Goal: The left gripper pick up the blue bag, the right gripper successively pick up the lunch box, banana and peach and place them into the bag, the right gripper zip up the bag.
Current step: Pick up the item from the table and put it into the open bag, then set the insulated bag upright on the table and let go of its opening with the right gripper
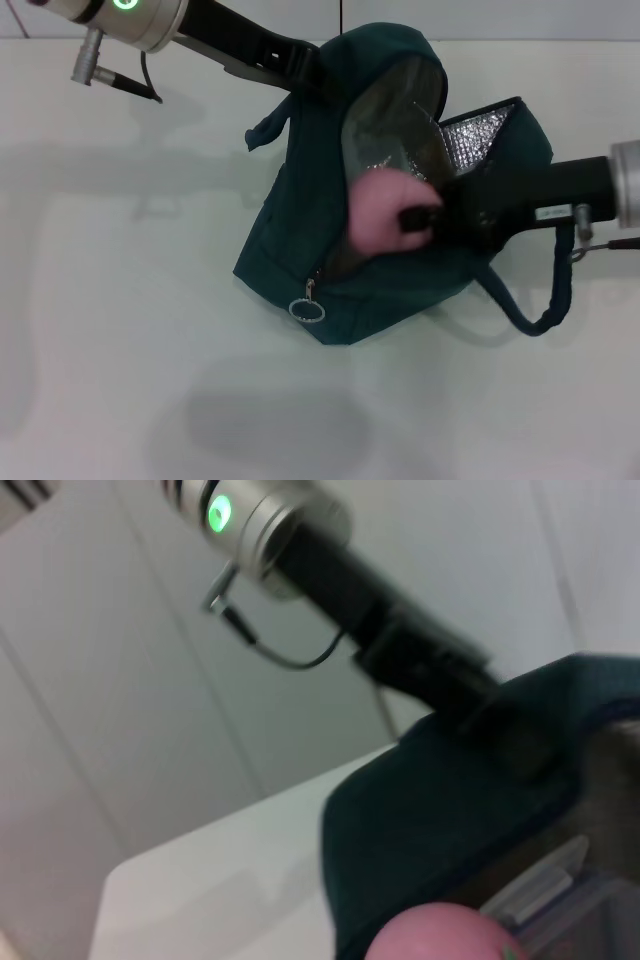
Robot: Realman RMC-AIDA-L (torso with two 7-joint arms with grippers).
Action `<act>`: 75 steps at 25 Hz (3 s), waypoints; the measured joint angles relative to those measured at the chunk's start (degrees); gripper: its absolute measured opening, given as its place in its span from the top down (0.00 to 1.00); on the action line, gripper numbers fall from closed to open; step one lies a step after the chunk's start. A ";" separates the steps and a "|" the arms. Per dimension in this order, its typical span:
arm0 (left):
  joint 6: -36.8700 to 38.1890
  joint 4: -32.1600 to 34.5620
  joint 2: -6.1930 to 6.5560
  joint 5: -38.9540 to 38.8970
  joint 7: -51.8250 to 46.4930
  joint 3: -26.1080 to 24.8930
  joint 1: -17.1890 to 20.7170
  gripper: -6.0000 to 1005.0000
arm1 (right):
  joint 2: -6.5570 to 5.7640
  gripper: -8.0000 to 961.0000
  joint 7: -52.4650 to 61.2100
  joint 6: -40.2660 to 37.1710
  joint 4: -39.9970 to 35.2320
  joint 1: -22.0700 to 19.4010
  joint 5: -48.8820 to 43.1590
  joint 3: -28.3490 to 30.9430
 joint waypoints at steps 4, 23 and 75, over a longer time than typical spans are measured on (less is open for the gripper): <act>-0.05 -0.06 -0.09 0.00 0.01 0.02 0.03 0.95 | -0.13 0.94 3.75 -0.03 -0.17 2.25 -0.80 -3.68; -0.07 -0.13 -0.28 -0.03 0.27 0.01 0.62 0.95 | -3.00 0.75 7.77 -2.79 -3.63 -1.22 -1.29 -0.93; 3.57 -1.26 -1.46 -4.57 2.21 0.08 5.74 0.95 | 0.35 0.43 -39.44 -0.13 16.01 -15.46 38.73 20.06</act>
